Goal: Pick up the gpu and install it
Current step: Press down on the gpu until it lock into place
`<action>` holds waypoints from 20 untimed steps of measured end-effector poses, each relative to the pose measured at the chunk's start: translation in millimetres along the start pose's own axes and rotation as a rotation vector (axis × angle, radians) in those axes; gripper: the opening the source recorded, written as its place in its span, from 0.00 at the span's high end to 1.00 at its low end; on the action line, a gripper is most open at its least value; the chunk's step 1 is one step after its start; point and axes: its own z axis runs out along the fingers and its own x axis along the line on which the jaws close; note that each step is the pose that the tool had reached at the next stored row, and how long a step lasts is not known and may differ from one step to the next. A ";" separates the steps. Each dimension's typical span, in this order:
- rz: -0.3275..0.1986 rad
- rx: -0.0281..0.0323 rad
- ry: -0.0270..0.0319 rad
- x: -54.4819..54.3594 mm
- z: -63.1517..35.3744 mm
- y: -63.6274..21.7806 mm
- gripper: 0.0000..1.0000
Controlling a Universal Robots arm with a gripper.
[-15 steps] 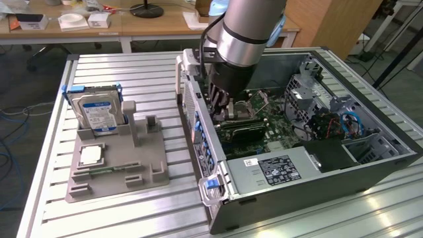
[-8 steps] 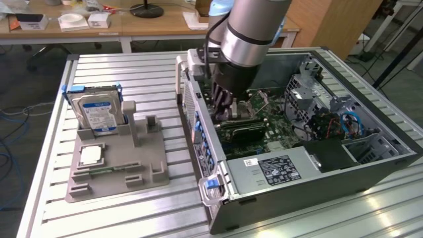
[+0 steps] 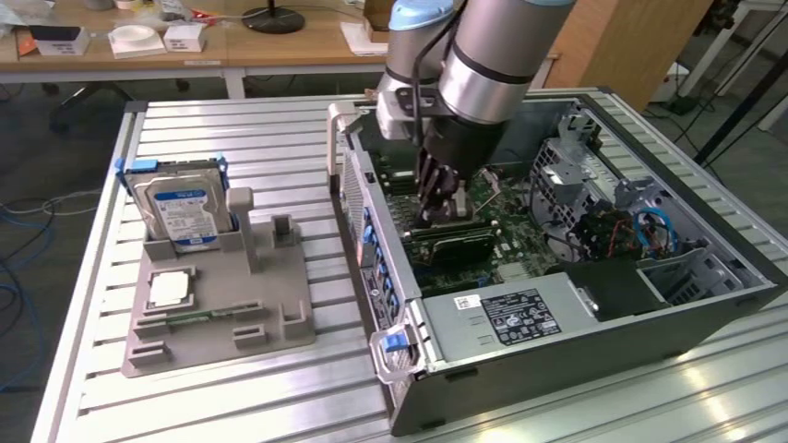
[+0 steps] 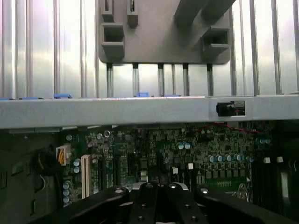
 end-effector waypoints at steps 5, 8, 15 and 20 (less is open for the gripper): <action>-0.004 0.0139 0.0010 -0.2 3.4 -10.9 0.89; -0.005 0.0229 0.0011 -0.3 5.6 -17.3 0.89; -0.008 0.0433 0.0010 -0.2 11.4 -33.2 0.89; -0.009 0.0560 0.0013 0.5 13.2 -39.6 0.89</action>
